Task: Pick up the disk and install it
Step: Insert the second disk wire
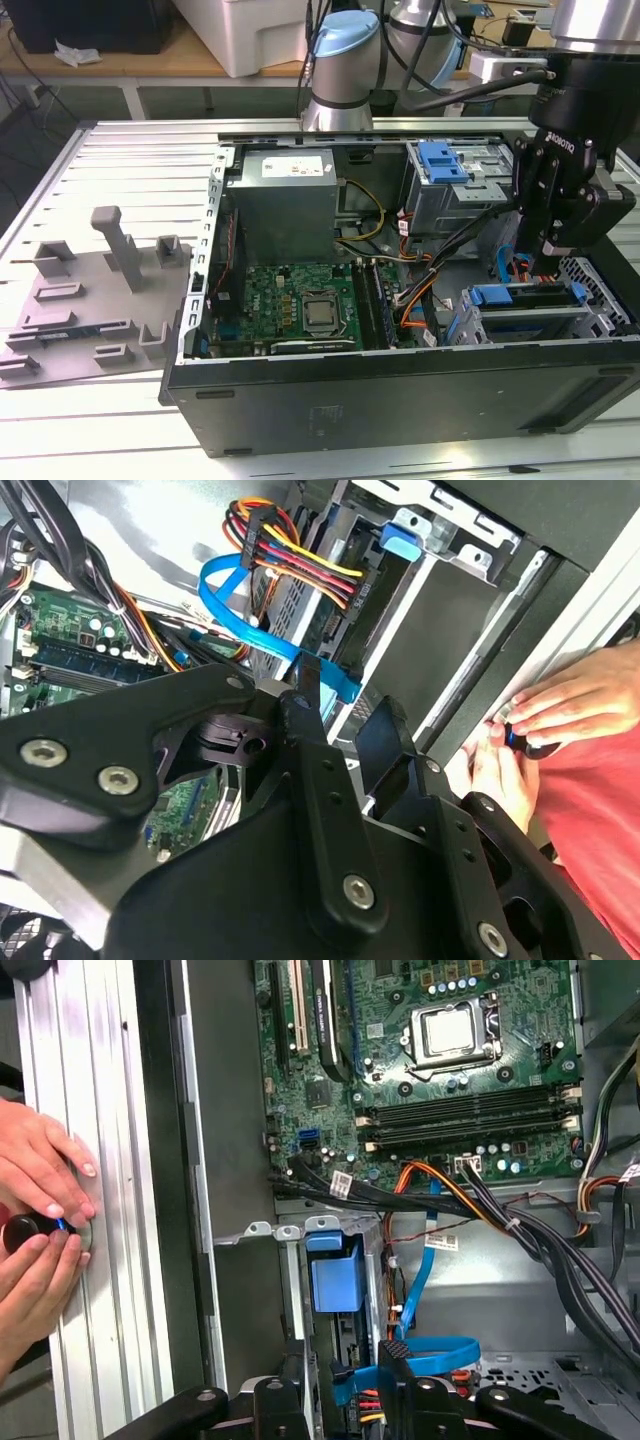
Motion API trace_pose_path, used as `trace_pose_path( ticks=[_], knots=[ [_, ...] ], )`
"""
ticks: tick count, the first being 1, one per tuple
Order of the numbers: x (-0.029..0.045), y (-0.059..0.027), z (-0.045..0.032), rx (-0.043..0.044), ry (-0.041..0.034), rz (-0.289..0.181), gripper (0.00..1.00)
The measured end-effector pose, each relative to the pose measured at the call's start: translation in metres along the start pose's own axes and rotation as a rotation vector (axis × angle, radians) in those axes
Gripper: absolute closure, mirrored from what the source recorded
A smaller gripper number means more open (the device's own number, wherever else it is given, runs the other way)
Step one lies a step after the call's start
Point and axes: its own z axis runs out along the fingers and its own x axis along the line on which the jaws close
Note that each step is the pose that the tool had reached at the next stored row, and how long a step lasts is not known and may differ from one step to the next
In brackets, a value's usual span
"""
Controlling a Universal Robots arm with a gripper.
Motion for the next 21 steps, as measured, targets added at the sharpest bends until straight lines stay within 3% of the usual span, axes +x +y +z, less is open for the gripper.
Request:
trace_pose_path(
  ticks=[6,21],
  knots=[
    [-0.0001,-0.0002,0.0003,0.0174,-0.0013,-0.063,0.58],
    [-0.0003,0.0007,0.0012,0.0159,-0.0012,-0.057,0.58]
  ],
)
